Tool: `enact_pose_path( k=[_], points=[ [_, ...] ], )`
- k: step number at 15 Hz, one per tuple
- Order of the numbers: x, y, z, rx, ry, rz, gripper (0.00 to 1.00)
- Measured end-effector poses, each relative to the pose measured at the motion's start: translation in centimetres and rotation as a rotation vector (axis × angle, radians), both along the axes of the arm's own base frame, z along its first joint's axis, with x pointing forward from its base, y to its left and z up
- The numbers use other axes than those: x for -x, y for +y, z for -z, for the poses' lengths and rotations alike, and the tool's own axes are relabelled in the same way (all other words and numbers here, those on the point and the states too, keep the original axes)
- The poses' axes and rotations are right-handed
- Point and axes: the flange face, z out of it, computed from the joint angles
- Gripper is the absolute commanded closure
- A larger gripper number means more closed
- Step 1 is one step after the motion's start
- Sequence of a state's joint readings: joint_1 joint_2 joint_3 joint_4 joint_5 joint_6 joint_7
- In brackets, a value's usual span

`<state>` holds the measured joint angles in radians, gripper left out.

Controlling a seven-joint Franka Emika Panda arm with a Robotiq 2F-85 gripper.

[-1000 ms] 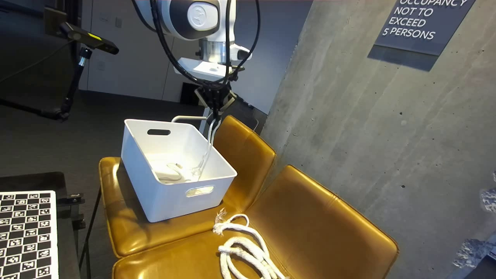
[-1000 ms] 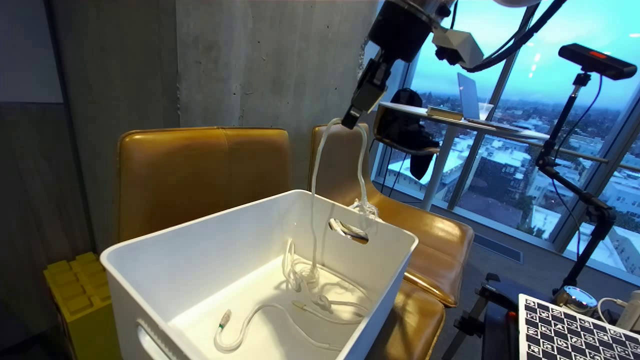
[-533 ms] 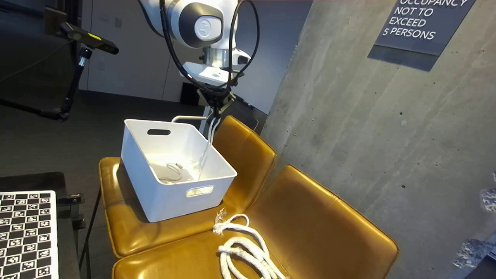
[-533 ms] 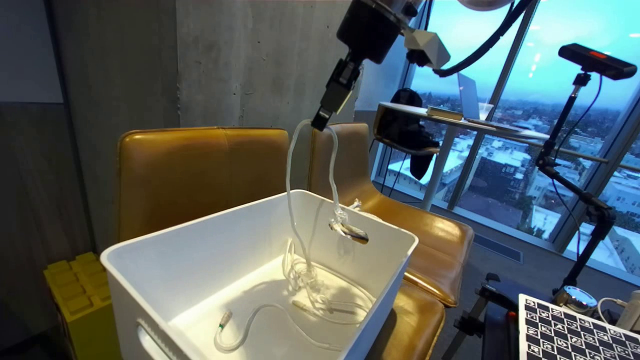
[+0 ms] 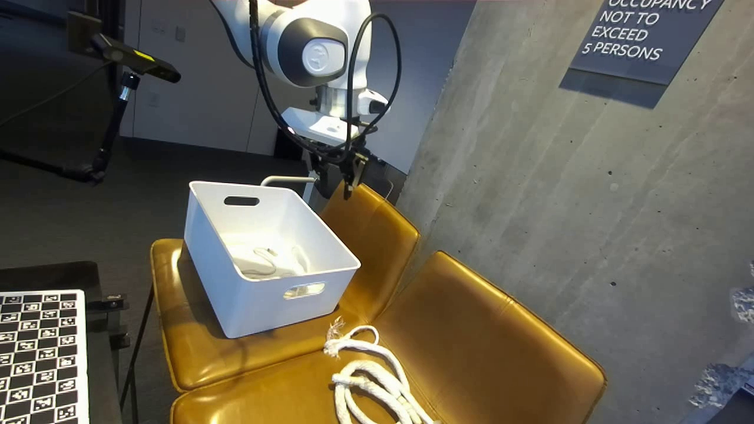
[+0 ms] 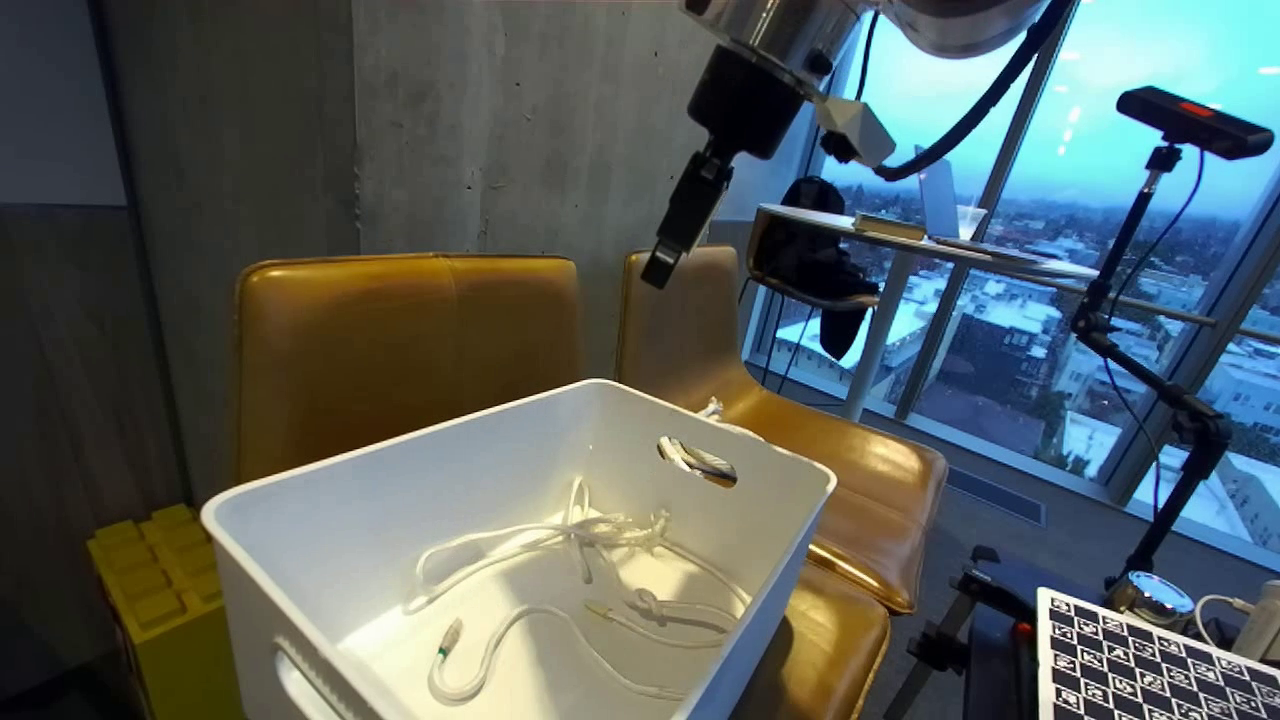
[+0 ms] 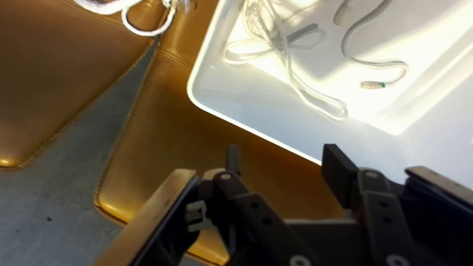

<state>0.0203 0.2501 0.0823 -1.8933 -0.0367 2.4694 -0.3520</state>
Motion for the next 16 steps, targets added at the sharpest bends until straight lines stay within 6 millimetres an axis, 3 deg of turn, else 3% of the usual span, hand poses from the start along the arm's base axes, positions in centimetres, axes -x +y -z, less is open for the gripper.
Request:
enact_pose_path(
  k=[2, 5, 7, 10, 16],
  points=[
    [-0.4, -4.2, 1.1, 0.011, 0.017, 0.054, 0.0],
    [-0.2, -10.4, 3.4, 0.029, 0.053, 0.119, 0.0],
    [0.4, -13.3, 5.2, 0.035, 0.08, 0.149, 0.0],
    [1.5, -15.7, 8.2, 0.035, 0.113, 0.185, 0.0],
    [2.8, -17.5, 14.4, 0.032, 0.18, 0.214, 0.0]
  ],
)
